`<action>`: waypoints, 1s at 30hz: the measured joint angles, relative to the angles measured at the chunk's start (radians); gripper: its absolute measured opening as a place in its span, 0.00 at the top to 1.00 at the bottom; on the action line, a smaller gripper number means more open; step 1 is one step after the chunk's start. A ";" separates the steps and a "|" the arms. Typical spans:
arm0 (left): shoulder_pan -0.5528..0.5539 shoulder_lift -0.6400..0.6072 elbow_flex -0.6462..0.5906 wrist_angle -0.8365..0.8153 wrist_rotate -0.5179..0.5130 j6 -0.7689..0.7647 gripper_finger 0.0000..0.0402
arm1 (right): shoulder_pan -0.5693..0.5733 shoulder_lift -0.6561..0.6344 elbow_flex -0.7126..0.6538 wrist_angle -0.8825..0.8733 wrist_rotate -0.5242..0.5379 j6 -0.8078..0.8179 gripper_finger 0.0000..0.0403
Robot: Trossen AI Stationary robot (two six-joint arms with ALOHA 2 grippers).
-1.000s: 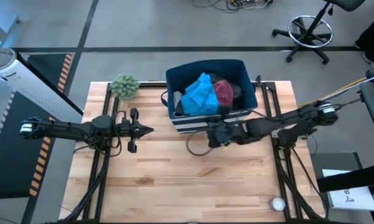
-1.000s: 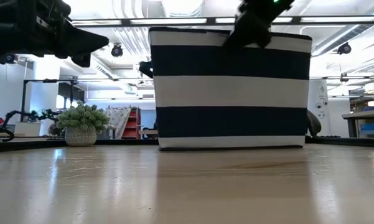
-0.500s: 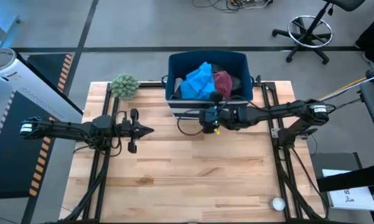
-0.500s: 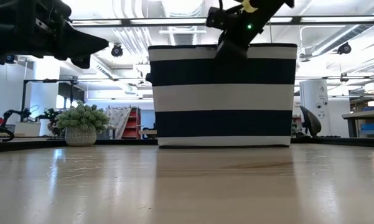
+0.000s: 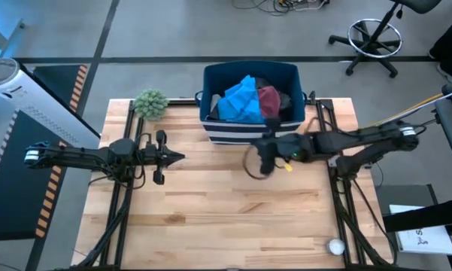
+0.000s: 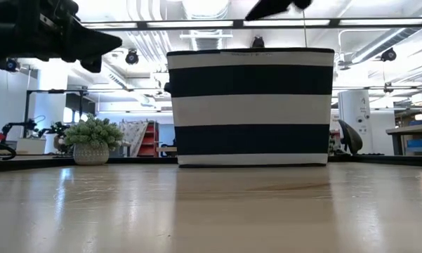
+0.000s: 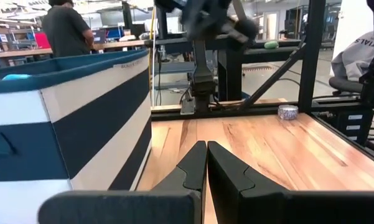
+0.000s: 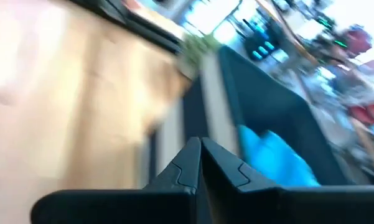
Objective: Sort clothes
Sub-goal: Return to Home Position
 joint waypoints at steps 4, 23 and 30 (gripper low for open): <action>0.000 -0.001 0.000 -0.018 0.000 0.000 1.00 | 0.054 -0.063 -0.122 0.052 -0.091 0.075 1.00; 0.039 -0.168 -0.116 -0.083 -0.051 0.010 1.00 | -0.025 -0.642 -0.804 0.530 -0.333 0.228 1.00; 0.071 -0.280 -0.157 -0.154 -0.054 -0.004 1.00 | -0.055 -0.853 -0.961 0.597 -0.338 0.253 1.00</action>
